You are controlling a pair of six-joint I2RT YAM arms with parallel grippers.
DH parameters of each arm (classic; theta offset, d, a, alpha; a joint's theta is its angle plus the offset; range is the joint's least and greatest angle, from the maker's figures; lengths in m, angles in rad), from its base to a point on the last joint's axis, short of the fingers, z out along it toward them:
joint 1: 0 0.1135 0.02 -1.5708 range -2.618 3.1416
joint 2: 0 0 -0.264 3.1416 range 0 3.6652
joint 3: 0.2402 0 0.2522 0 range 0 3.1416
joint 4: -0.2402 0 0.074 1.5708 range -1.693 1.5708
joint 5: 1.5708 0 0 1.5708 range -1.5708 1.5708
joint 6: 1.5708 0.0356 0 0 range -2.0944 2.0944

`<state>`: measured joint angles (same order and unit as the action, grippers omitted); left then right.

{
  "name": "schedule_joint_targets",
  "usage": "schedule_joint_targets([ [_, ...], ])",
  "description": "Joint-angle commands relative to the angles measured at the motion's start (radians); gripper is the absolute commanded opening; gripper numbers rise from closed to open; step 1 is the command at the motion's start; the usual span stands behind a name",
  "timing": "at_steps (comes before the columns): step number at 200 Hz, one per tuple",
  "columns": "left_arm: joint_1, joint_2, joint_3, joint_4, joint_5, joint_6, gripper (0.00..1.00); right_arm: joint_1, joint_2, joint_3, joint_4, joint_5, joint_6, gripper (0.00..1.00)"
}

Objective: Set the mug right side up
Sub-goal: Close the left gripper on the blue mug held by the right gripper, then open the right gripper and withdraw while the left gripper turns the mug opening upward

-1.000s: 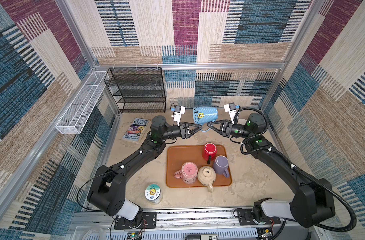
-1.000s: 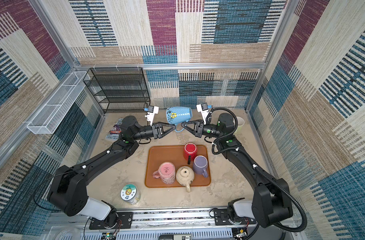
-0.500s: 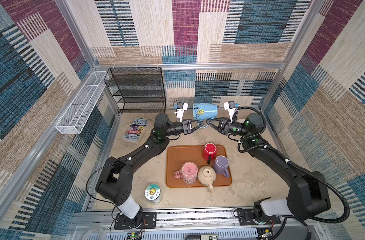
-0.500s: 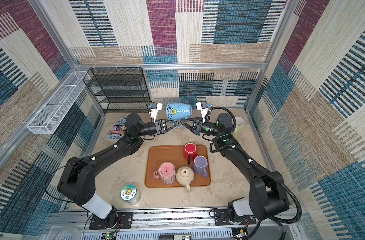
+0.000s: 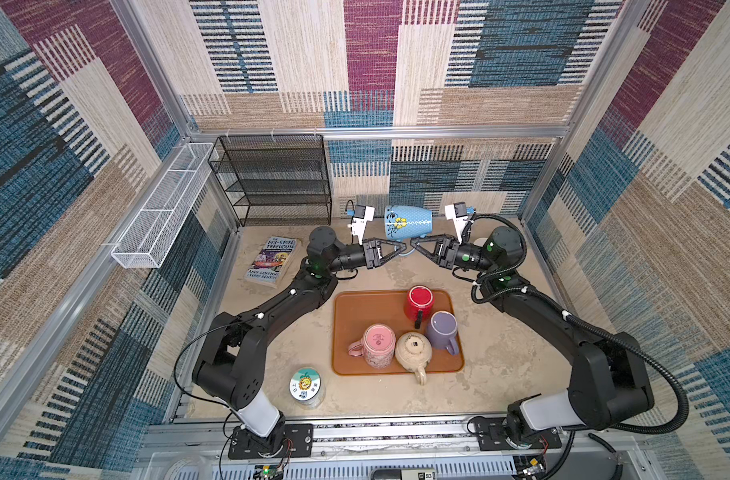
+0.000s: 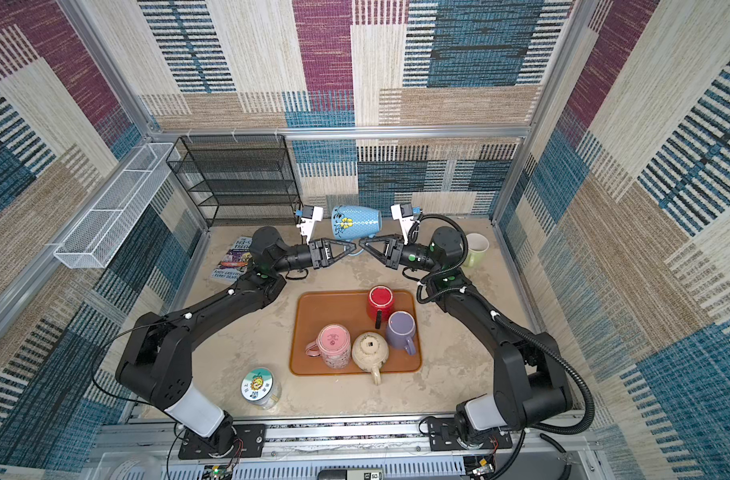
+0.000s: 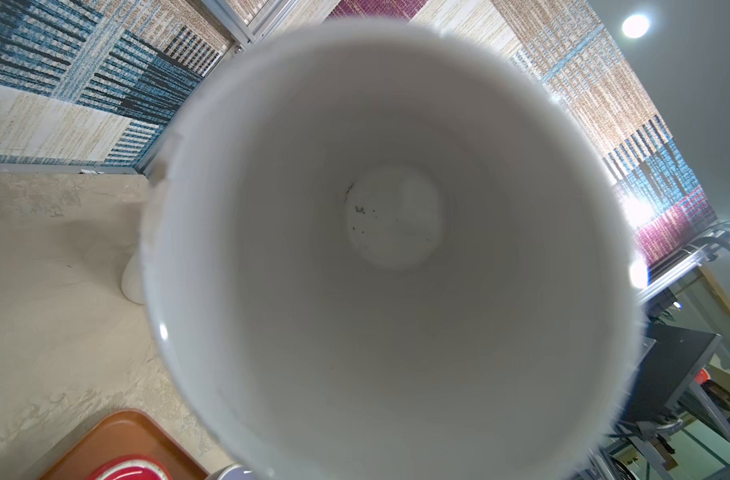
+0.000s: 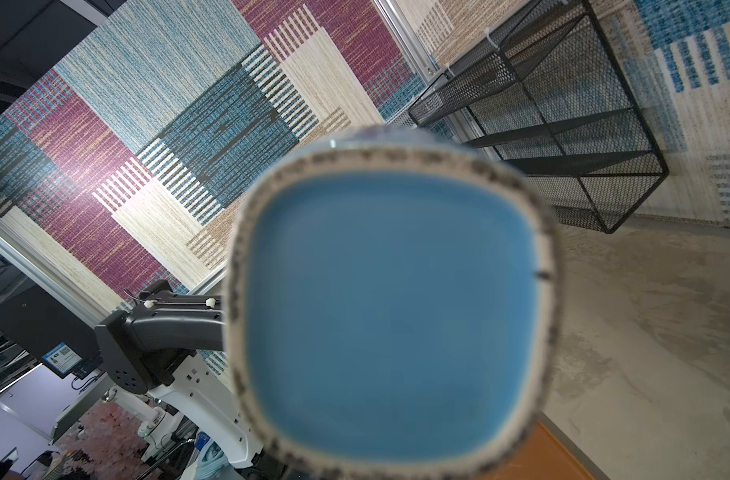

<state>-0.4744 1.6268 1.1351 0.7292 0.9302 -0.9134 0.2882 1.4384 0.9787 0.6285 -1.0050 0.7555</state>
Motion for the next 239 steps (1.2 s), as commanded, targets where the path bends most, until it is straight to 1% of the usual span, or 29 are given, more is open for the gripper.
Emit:
schedule_joint_targets([
  [1, -0.003, -0.037, 0.018, -0.019, -0.039, 0.079, 0.00, 0.000, -0.007, -0.005, -0.129, 0.008, -0.076, 0.35],
  [9, -0.003, -0.039, 0.039, -0.124, -0.053, 0.128, 0.00, -0.002, -0.016, -0.003, -0.172, 0.027, -0.098, 0.48],
  [17, -0.003, -0.041, 0.060, -0.219, -0.065, 0.175, 0.00, -0.004, -0.027, -0.007, -0.201, 0.045, -0.111, 0.55],
  [35, -0.002, -0.034, 0.101, -0.344, -0.093, 0.241, 0.00, -0.013, -0.066, -0.027, -0.274, 0.093, -0.150, 0.66],
  [42, -0.002, -0.027, 0.128, -0.401, -0.103, 0.271, 0.00, -0.017, -0.083, -0.031, -0.313, 0.118, -0.167, 0.68],
  [55, -0.002, -0.006, 0.187, -0.524, -0.132, 0.326, 0.00, -0.025, -0.118, -0.041, -0.378, 0.161, -0.194, 0.71],
  [71, -0.004, 0.035, 0.285, -0.705, -0.178, 0.405, 0.00, -0.031, -0.170, -0.046, -0.488, 0.243, -0.234, 0.73],
  [97, -0.006, 0.123, 0.435, -0.928, -0.251, 0.489, 0.00, -0.035, -0.240, -0.023, -0.703, 0.423, -0.303, 0.75],
  [120, -0.026, 0.218, 0.582, -1.082, -0.310, 0.538, 0.00, -0.036, -0.272, 0.013, -0.850, 0.576, -0.319, 0.76],
  [129, -0.044, 0.257, 0.650, -1.156, -0.342, 0.568, 0.00, -0.036, -0.273, 0.036, -0.906, 0.624, -0.335, 0.77],
  [134, -0.053, 0.282, 0.686, -1.203, -0.396, 0.585, 0.00, -0.036, -0.275, 0.052, -0.932, 0.649, -0.344, 0.77],
  [155, -0.090, 0.395, 0.876, -1.381, -0.495, 0.642, 0.00, -0.036, -0.285, 0.102, -1.017, 0.738, -0.382, 0.78],
  [168, -0.111, 0.455, 0.974, -1.458, -0.540, 0.667, 0.00, -0.036, -0.295, 0.126, -1.051, 0.780, -0.401, 0.80],
  [183, -0.138, 0.508, 1.051, -1.513, -0.602, 0.691, 0.00, -0.036, -0.313, 0.143, -1.076, 0.811, -0.412, 0.82],
  [220, -0.200, 0.653, 1.254, -1.638, -0.740, 0.739, 0.00, -0.035, -0.339, 0.182, -1.135, 0.842, -0.439, 0.84],
  [239, -0.228, 0.715, 1.314, -1.660, -0.801, 0.755, 0.00, -0.036, -0.352, 0.192, -1.158, 0.856, -0.454, 0.85],
])
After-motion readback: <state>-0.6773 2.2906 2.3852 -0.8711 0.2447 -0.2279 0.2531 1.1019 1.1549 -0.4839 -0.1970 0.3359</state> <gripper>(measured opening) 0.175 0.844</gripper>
